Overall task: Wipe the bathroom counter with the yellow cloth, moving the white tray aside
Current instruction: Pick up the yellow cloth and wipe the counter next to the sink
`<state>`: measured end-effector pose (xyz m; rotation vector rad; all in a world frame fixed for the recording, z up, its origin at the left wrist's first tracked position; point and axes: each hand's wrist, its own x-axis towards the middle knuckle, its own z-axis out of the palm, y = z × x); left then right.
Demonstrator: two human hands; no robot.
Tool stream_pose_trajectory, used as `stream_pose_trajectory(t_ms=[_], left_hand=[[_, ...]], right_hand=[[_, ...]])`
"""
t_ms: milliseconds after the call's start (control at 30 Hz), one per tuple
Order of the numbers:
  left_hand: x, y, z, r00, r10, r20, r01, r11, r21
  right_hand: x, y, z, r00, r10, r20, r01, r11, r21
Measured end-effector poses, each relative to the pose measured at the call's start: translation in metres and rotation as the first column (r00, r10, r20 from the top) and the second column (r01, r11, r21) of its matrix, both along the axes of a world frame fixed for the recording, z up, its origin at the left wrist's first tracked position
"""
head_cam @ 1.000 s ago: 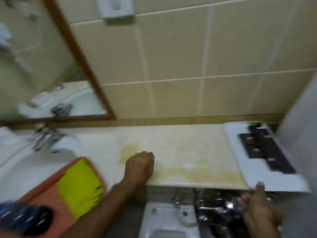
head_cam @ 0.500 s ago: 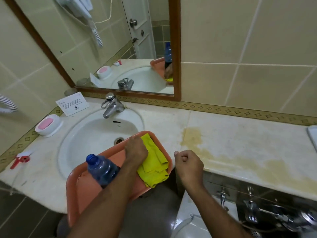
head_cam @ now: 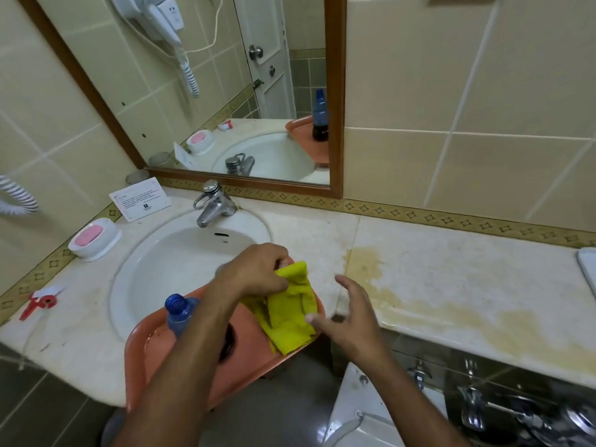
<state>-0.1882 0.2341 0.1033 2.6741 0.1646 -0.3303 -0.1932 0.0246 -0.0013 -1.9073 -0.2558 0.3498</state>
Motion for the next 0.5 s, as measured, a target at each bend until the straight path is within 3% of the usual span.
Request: stream_pose_trajectory(t_ms=[100, 167, 233, 367, 433, 500], left_hand=[[-0.001, -0.018, 0.044, 0.988, -0.132, -0.078, 0.11, 0.965, -0.238], [0.015, -0.028, 0.062, 0.984, -0.164, -0.067, 0.138, 0.946, -0.292], [0.042, -0.035, 0.068, 0.989, -0.144, -0.038, 0.125, 0.942, -0.311], [0.098, -0.048, 0.033, 0.992, -0.123, -0.039, 0.105, 0.943, -0.317], [0.119, -0.056, -0.001, 0.995, -0.099, -0.014, 0.093, 0.966, -0.243], [0.128, -0.058, -0.036, 0.996, -0.002, 0.092, 0.017, 0.986, -0.163]], right_hand=[[0.007, -0.002, 0.015, 0.951, 0.268, -0.157, -0.222, 0.939, 0.261], [0.008, -0.009, 0.02, 0.934, 0.272, -0.234, -0.14, 0.877, 0.46], [0.008, -0.015, 0.023, 0.949, 0.154, -0.277, 0.019, 0.846, 0.534], [0.02, -0.025, 0.015, 0.936, -0.142, -0.323, 0.271, 0.874, 0.403], [0.036, -0.025, 0.013, 0.937, -0.251, -0.242, 0.303, 0.93, 0.21], [0.058, -0.024, 0.004, 0.963, -0.245, -0.115, 0.242, 0.969, -0.037]])
